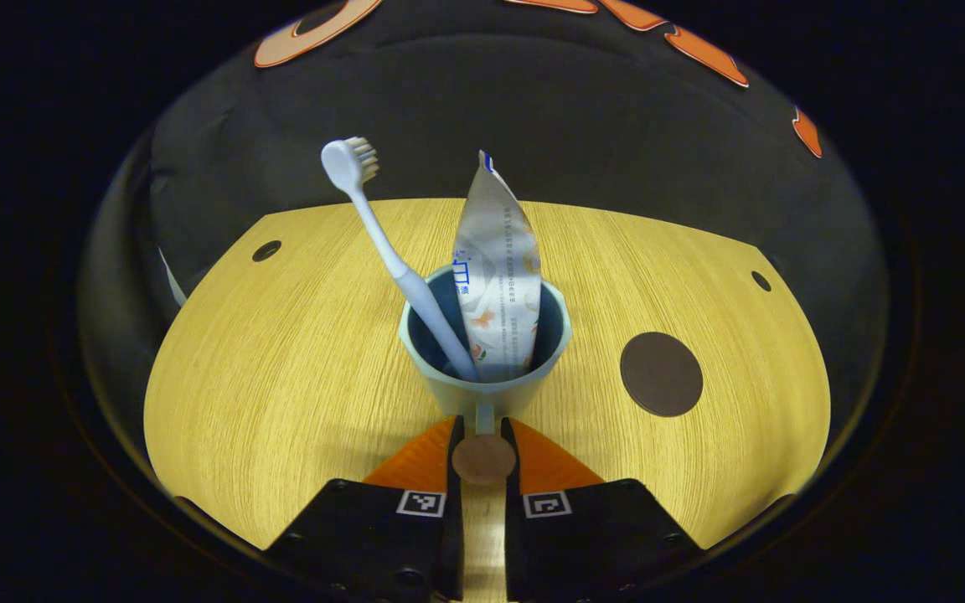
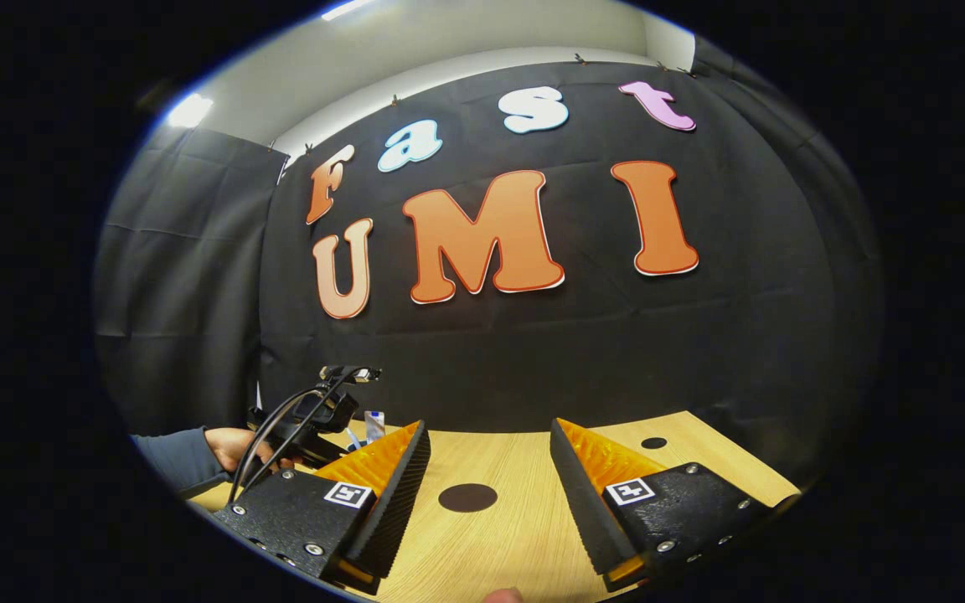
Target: Put the toothbrush and toothpaste on the desktop into the cup, then pick up the cup and place it on the coaster on the desktop.
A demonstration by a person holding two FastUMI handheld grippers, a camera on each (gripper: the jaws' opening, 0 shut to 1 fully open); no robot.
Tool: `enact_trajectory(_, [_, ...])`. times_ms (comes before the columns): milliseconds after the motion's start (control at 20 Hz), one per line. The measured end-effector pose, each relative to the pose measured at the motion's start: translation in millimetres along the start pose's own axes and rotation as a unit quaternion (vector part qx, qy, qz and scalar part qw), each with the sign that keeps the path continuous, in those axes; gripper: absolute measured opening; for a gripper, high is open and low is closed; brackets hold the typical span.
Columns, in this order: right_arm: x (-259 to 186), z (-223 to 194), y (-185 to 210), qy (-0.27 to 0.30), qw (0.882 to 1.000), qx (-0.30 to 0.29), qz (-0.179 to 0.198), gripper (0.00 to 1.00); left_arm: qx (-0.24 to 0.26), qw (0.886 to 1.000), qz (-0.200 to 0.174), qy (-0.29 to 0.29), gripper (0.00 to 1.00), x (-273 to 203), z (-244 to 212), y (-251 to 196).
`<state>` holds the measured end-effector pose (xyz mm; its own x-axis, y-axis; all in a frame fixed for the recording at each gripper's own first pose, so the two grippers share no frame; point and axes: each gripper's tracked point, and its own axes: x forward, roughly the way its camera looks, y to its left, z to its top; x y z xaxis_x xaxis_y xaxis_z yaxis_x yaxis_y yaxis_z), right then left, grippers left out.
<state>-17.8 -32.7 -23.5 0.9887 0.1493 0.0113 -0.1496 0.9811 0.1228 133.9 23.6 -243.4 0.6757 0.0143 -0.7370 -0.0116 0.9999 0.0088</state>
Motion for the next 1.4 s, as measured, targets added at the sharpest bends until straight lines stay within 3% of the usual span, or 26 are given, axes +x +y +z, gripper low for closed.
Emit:
enact_trajectory(300, [-1.7,-2.5,-7.4,0.006,1.0,0.024,-0.01,0.86,-0.016,0.999,-0.04,-0.018,0.17,-0.6,0.7,-4.6])
enact_trajectory(650, [-7.3,-2.3,-16.1,0.003,0.999,0.028,-0.02,0.86,0.017,0.997,-0.033,-0.062,0.17,-9.5,13.9,-1.0])
enact_trajectory(1100, [-11.0,-6.9,-14.7,0.009,0.999,0.036,-0.02,0.86,0.038,0.999,-0.028,-0.018,0.17,-0.1,5.0,-2.0])
enact_trajectory(1400, [-9.6,-7.1,-14.7,0.009,0.999,0.037,-0.021,0.86,0.051,0.998,-0.026,0.005,0.25,6.9,-2.5,-6.7])
